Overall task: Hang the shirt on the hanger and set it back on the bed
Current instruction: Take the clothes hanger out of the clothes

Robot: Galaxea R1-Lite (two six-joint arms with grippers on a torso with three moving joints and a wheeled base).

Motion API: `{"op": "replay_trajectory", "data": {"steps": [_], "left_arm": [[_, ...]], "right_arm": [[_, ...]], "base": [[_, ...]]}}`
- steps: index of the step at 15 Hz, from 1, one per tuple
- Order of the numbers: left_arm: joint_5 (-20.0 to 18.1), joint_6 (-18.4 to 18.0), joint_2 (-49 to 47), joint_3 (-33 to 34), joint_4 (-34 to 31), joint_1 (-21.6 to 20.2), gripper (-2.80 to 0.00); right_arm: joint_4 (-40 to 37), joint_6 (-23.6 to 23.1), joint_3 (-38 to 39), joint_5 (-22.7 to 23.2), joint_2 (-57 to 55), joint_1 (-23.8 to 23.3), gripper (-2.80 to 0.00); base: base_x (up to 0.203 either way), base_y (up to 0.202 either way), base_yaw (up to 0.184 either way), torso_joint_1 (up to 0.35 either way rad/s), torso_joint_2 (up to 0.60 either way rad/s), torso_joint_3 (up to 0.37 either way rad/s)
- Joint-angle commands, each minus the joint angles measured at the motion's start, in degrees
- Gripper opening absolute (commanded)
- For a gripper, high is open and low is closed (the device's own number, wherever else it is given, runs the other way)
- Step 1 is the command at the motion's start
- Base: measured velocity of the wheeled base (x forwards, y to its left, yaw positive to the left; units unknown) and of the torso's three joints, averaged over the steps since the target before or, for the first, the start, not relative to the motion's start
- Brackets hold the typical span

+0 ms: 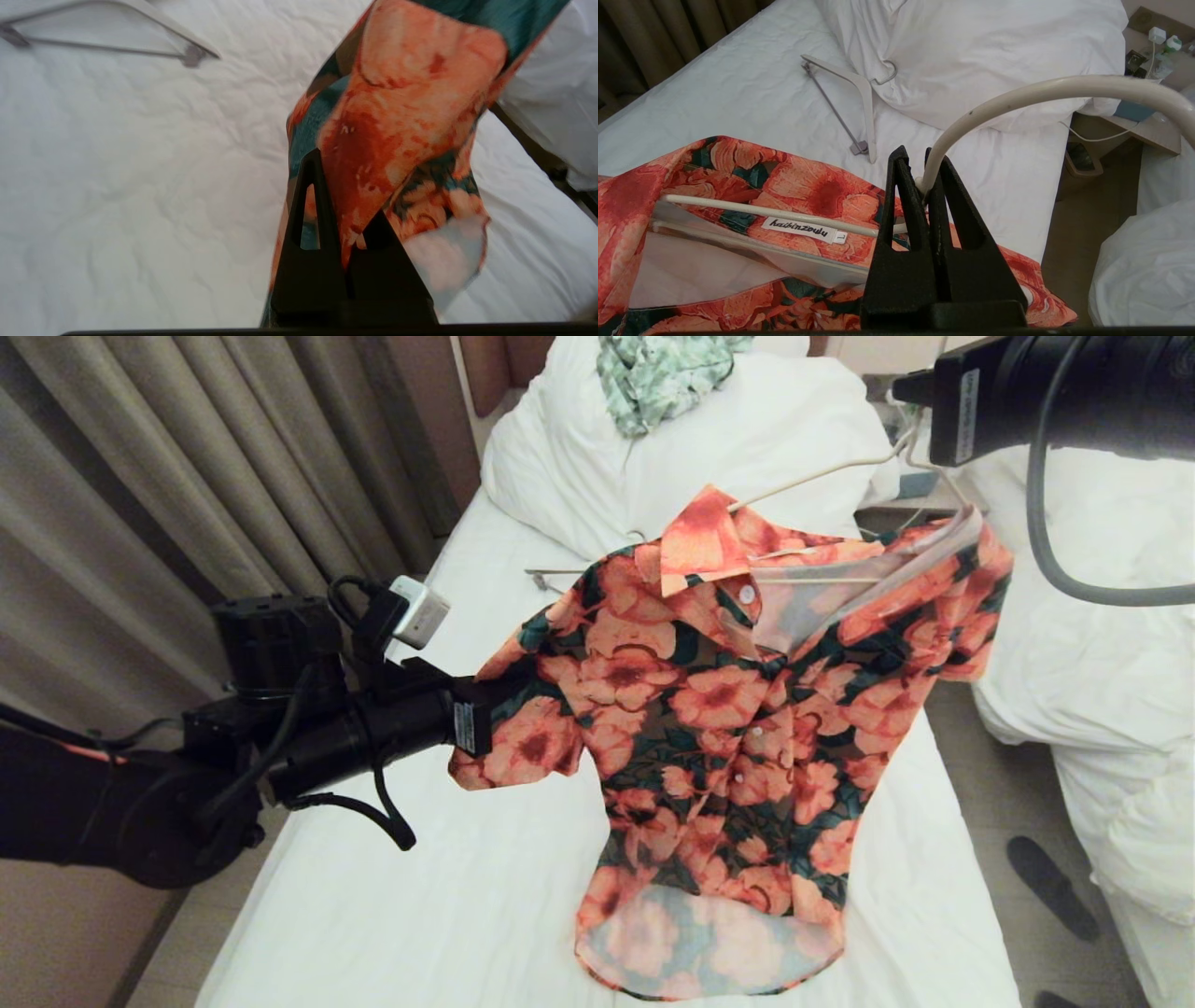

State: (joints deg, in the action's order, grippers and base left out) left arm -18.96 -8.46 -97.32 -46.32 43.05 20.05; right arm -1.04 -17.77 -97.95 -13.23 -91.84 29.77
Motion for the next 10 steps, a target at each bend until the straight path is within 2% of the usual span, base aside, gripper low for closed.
{"op": "replay_trajectory", "data": {"steps": [1,3,6,8,10], "left_arm": [[0.61,0.1,1.36,0.1,1.45,0.51,0.0],[0.25,0.11,1.87,0.51,1.87,0.22,0.0],[-2.66,0.11,2.92,0.11,2.38,-4.03,0.0],[-5.28,0.9,5.54,-0.78,2.76,-9.26,0.0],[-6.18,2.68,4.9,-2.66,2.82,-13.62,0.0]], "right_arm": [[-0.02,-0.07,0.13,-0.04,-0.09,0.11,-2.8],[0.09,-0.16,0.2,-0.04,-0.27,0.04,-2.8],[0.27,-0.18,0.14,-0.29,-0.57,-0.32,-2.8],[0.33,-0.21,-0.05,-0.23,-0.9,-0.7,-2.8],[0.42,-0.24,-0.05,-0.22,-1.06,-0.85,-2.8]], "base": [[0.0,0.0,0.0,0.0,0.0,0.0],[0.0,0.0,0.0,0.0,0.0,0.0],[0.0,0.0,0.0,0.0,0.0,0.0],[0.0,0.0,0.0,0.0,0.0,0.0],[0.0,0.0,0.0,0.0,0.0,0.0]]}}
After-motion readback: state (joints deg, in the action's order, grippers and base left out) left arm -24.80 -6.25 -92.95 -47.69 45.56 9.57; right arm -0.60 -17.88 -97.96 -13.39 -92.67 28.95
